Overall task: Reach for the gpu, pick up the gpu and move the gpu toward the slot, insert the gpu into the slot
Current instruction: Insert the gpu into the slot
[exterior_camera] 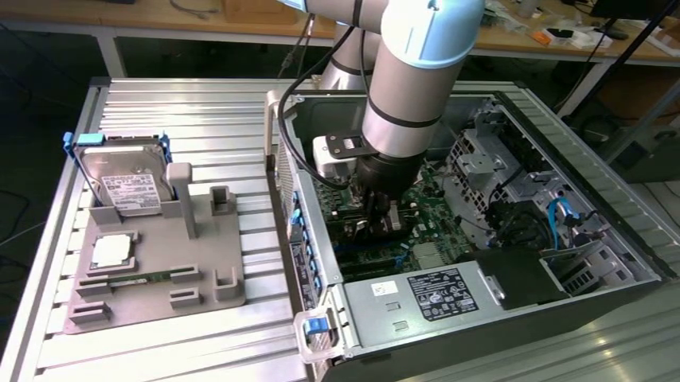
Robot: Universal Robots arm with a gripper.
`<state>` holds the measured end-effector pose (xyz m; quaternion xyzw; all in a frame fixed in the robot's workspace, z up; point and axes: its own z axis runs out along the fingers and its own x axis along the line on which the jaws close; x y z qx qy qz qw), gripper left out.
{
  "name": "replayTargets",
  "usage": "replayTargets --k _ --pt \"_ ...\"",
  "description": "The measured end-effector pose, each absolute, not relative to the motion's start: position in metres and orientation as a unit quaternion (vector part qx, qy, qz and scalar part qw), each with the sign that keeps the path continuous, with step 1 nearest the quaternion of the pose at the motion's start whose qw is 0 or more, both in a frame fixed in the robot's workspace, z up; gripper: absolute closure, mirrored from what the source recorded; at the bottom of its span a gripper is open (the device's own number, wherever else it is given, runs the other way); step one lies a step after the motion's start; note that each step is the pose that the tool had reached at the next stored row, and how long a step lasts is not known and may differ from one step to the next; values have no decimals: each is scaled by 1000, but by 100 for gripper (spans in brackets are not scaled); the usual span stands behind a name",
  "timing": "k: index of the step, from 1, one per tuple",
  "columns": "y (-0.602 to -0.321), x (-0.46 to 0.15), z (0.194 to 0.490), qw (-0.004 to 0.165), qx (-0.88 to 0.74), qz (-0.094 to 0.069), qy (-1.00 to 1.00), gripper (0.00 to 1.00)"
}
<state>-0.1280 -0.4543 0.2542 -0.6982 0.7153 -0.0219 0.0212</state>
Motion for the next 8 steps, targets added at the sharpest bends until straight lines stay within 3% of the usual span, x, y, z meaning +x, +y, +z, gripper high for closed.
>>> replayTargets --k 8 --pt "-454 -128 254 21 -698 -22 715 73"
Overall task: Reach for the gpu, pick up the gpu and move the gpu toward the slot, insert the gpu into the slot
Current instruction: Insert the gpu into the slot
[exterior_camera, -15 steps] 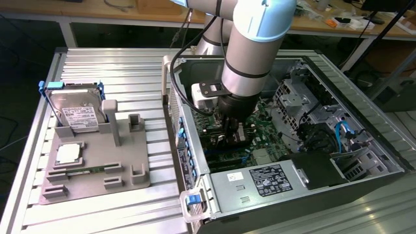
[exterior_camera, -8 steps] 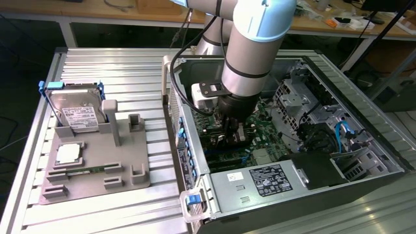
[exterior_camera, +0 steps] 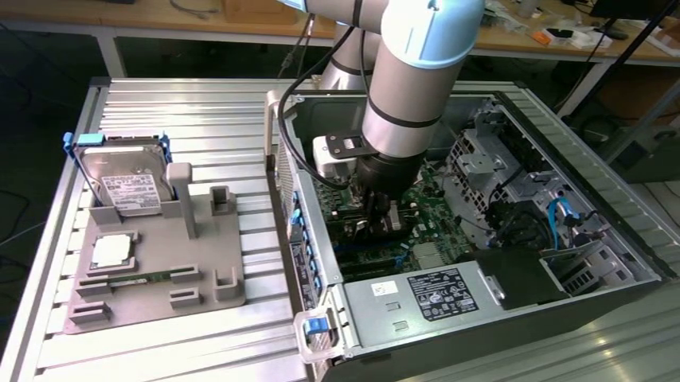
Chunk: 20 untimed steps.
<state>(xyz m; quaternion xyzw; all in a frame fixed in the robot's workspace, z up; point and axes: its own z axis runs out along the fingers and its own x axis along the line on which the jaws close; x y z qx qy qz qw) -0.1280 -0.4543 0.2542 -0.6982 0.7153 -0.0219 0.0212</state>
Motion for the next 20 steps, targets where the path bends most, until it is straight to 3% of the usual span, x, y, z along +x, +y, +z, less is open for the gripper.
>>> replayTargets --k 20 --pt "-453 -128 258 21 -697 -22 716 73"
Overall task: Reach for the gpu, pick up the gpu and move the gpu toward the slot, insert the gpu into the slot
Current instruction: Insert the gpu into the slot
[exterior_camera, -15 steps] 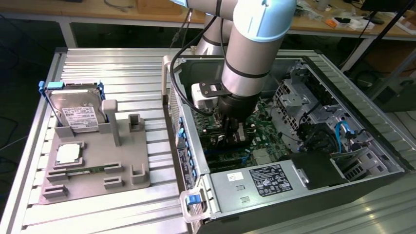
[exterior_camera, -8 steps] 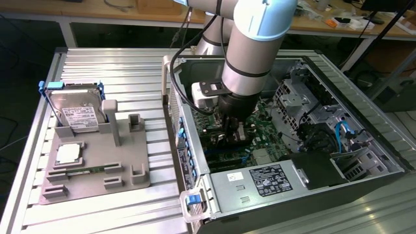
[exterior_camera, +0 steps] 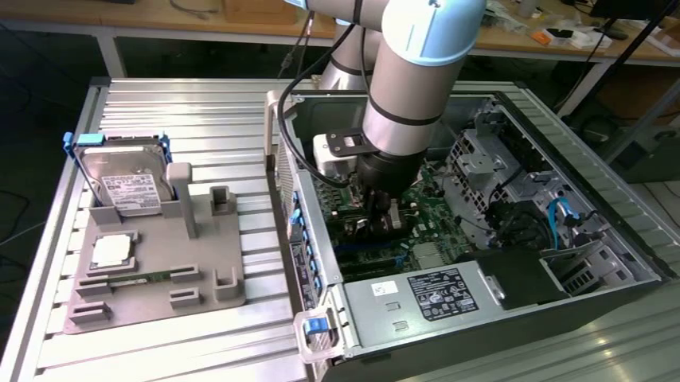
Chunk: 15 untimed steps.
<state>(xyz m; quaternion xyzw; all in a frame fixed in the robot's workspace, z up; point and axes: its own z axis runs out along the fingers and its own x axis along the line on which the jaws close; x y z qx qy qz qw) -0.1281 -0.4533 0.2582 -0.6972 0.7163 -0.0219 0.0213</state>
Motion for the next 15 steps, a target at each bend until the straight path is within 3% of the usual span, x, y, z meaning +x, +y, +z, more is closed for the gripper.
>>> replayTargets --k 15 --pt "-455 -128 255 21 -697 -22 716 73"
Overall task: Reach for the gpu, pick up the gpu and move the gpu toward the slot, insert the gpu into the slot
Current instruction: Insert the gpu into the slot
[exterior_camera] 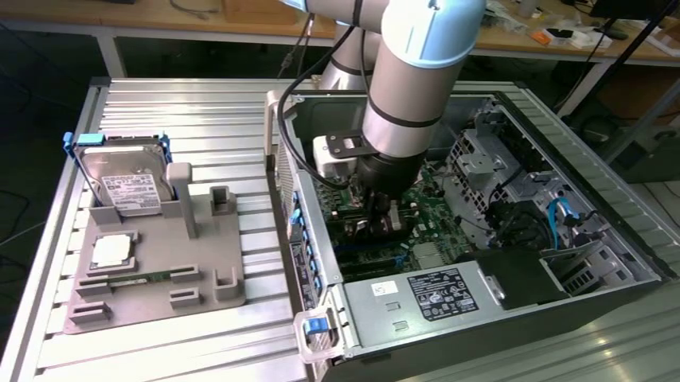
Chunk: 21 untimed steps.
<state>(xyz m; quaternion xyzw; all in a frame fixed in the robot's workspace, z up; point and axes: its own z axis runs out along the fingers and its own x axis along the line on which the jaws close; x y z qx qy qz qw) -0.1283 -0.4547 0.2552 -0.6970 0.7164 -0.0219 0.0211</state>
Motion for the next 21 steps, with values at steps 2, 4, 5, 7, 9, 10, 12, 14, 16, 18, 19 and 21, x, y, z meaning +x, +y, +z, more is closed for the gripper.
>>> replayTargets --k 2,4,5,7,9,10,12,14,16,18,19,21 --pt "-455 -128 254 21 -697 -22 716 73" --pt "-455 -128 253 21 -697 -22 716 73" --pt "-455 -128 253 21 -697 -22 716 73" --pt "-455 -128 252 21 -697 -22 716 73" --pt "-455 -128 252 21 -697 -22 716 73" --pt "-455 -128 252 21 -697 -22 716 73" --pt "-454 -128 257 22 -697 -22 716 73" --pt "-455 -128 265 21 -697 -22 716 73" --pt "-455 -128 266 21 -697 -22 716 73" --pt "-455 -128 266 21 -697 -22 716 73" --pt "-455 -128 266 21 -697 -22 716 73" --pt "-455 -128 266 21 -697 -22 716 73"
